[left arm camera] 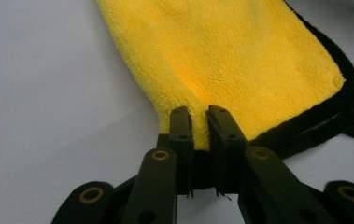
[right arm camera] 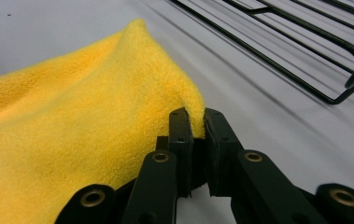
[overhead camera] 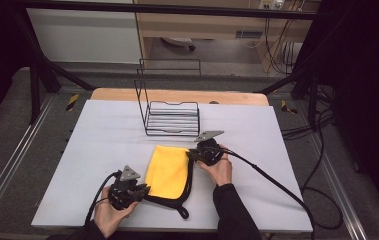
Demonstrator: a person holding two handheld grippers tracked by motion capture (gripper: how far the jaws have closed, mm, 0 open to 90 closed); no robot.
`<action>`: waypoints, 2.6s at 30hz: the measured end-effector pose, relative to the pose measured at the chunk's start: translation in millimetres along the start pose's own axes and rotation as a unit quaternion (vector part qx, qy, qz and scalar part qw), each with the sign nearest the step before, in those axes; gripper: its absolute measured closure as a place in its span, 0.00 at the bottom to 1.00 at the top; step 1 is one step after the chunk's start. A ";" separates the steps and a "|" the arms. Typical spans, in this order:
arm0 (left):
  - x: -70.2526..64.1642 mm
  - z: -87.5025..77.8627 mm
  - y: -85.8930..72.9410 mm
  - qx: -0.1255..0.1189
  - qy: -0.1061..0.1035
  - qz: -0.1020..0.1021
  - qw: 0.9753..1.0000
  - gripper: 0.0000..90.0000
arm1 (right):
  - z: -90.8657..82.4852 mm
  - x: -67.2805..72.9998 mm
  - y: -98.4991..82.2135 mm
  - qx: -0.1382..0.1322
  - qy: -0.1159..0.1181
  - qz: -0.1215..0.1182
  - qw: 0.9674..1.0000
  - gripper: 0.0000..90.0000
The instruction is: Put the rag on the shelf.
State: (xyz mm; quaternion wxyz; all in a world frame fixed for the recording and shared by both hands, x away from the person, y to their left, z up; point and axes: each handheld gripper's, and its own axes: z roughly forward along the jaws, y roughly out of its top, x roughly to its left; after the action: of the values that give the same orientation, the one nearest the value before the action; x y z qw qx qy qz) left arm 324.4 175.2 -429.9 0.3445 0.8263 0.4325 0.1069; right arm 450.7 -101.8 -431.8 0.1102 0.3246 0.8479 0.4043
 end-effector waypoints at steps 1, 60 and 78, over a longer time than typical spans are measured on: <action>-0.2 0.1 0.1 0.000 0.000 0.002 1.000 0.89 | 1.4 0.0 -0.8 -0.002 -0.002 0.001 1.000 0.92; 80.4 75.8 101.7 -0.013 0.035 -0.001 0.999 0.56 | -81.1 0.9 -71.3 -0.063 -0.020 0.114 0.991 0.04; 81.0 89.1 98.2 0.003 -0.011 -0.026 1.000 0.79 | -78.8 1.5 -66.6 -0.070 -0.012 0.124 0.990 0.05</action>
State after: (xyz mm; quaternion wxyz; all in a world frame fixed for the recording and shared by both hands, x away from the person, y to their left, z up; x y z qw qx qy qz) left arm 478.5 158.5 -440.7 0.3496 0.8168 0.4506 0.0874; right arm 383.4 -180.1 -431.0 0.0919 0.4236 0.7691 0.4696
